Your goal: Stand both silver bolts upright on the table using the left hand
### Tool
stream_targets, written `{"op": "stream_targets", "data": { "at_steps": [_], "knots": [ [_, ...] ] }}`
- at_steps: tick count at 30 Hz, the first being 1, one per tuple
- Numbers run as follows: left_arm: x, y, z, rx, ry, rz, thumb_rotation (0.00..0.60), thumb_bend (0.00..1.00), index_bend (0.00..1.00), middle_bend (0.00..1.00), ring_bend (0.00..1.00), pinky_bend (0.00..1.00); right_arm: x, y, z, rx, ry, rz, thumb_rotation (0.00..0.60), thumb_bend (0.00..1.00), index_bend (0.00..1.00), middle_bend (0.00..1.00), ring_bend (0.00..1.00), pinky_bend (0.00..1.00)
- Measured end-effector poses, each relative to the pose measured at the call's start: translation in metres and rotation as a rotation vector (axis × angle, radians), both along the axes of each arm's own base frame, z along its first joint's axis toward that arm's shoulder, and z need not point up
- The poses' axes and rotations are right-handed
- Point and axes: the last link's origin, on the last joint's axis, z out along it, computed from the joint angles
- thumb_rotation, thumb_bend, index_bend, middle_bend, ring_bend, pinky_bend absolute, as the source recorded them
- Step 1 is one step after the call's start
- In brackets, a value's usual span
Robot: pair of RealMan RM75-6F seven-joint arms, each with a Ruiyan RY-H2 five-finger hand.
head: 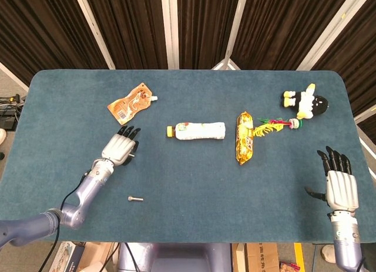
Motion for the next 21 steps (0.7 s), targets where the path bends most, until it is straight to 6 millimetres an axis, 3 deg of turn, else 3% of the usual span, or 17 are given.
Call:
{"op": "stream_targets", "data": {
  "at_steps": [21],
  "knots": [
    [-0.0004, -0.0016, -0.0024, 0.007, 0.011, -0.006, 0.6, 0.46, 0.57, 0.05, 0.0, 0.0, -0.0003, -0.0011, -0.001, 0.003, -0.024, -0.005, 0.6, 0.07, 0.14, 0.07, 0.02, 0.0]
  ]
}}
